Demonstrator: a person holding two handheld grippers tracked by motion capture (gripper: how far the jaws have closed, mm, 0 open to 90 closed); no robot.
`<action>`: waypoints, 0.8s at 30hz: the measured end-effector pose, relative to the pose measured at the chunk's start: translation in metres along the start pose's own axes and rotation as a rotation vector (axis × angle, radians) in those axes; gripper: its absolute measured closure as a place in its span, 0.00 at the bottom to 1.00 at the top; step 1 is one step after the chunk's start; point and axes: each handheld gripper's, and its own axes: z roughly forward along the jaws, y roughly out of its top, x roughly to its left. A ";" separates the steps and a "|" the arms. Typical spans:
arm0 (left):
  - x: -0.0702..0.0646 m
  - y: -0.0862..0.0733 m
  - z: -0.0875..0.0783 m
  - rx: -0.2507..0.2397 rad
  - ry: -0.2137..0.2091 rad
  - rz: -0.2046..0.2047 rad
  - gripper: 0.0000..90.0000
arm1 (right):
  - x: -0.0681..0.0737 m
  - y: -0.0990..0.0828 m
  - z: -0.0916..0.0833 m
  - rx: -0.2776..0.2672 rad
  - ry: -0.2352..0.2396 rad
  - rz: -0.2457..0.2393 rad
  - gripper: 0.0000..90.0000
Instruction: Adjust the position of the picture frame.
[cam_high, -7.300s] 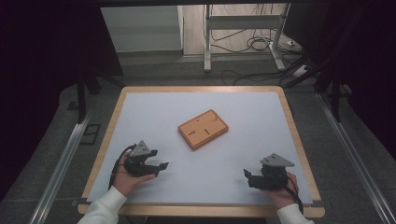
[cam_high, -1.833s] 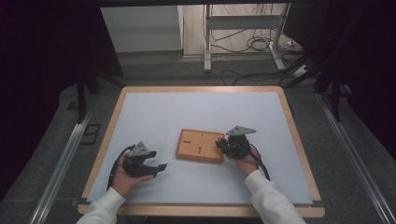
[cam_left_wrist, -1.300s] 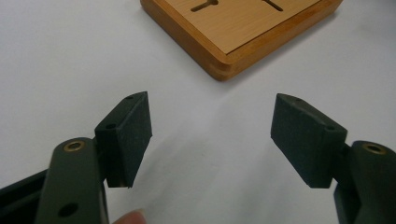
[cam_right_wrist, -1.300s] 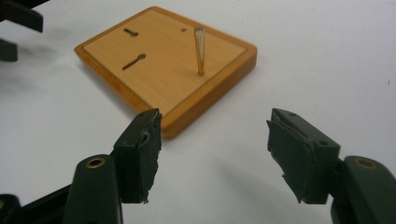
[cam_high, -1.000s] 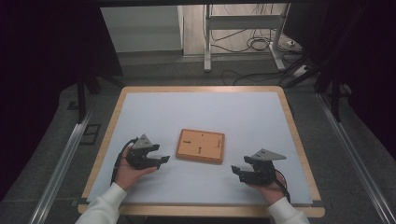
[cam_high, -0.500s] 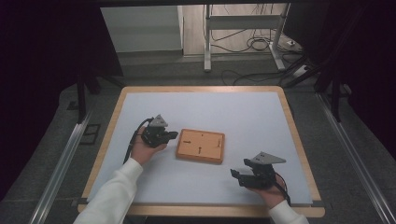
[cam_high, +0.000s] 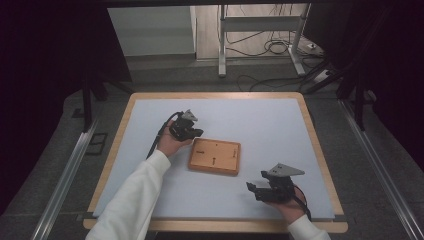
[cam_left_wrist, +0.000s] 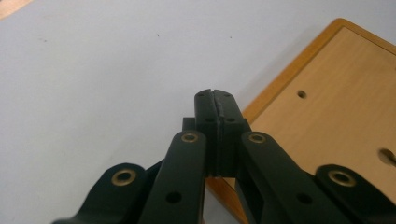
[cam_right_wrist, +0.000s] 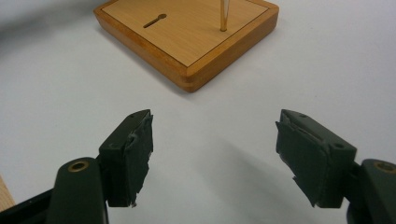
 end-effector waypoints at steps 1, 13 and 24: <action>0.002 0.000 0.003 0.009 0.002 0.001 1.00 | 0.000 0.000 0.000 0.003 0.000 -0.003 0.30; 0.007 -0.003 0.019 0.052 -0.026 -0.013 1.00 | 0.001 0.000 0.000 0.003 -0.002 -0.008 0.30; 0.007 -0.004 0.018 0.048 -0.052 -0.023 1.00 | -0.001 0.001 -0.001 0.004 -0.009 -0.009 0.30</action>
